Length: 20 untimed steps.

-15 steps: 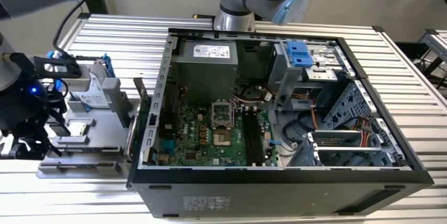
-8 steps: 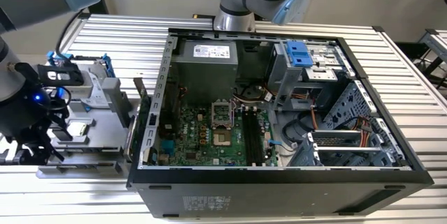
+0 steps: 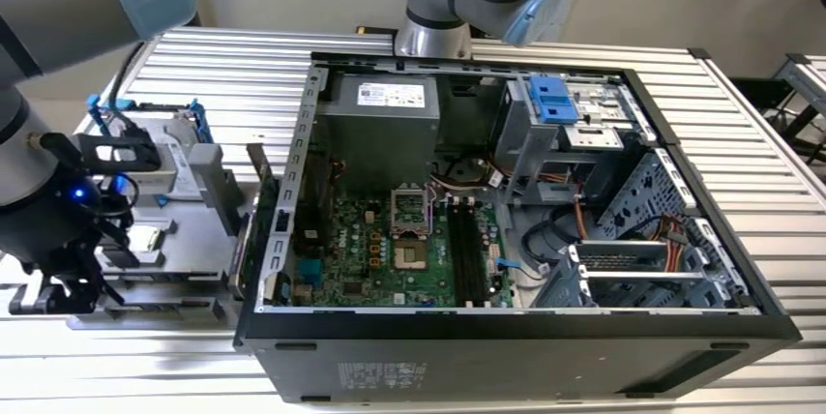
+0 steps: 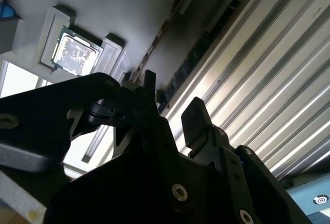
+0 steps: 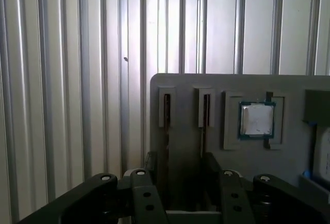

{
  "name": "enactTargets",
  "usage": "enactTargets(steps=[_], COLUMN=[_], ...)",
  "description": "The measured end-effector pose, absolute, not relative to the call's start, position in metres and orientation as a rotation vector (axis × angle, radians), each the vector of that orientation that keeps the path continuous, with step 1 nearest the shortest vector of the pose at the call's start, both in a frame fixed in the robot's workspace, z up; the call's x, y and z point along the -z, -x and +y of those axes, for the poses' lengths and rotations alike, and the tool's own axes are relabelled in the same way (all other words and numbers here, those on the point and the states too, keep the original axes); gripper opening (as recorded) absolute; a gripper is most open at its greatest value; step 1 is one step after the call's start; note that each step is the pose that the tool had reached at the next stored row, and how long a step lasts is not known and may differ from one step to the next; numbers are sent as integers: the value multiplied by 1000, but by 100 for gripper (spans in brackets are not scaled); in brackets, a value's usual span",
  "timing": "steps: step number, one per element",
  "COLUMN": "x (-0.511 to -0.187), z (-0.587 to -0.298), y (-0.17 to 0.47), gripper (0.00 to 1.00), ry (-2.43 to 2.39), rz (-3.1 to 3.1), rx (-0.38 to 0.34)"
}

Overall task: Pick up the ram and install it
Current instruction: 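Pick up the ram and move it above insertion slot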

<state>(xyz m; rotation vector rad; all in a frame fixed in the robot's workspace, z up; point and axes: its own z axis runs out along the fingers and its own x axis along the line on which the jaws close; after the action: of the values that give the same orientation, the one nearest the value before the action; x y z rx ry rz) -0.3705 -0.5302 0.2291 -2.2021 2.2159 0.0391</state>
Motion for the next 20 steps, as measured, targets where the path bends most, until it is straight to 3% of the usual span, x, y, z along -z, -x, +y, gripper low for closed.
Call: enactTargets(steps=[20], x=[-200], z=[-537], y=[369], gripper=[100], ry=[2200], rz=[2221], rx=[-36])
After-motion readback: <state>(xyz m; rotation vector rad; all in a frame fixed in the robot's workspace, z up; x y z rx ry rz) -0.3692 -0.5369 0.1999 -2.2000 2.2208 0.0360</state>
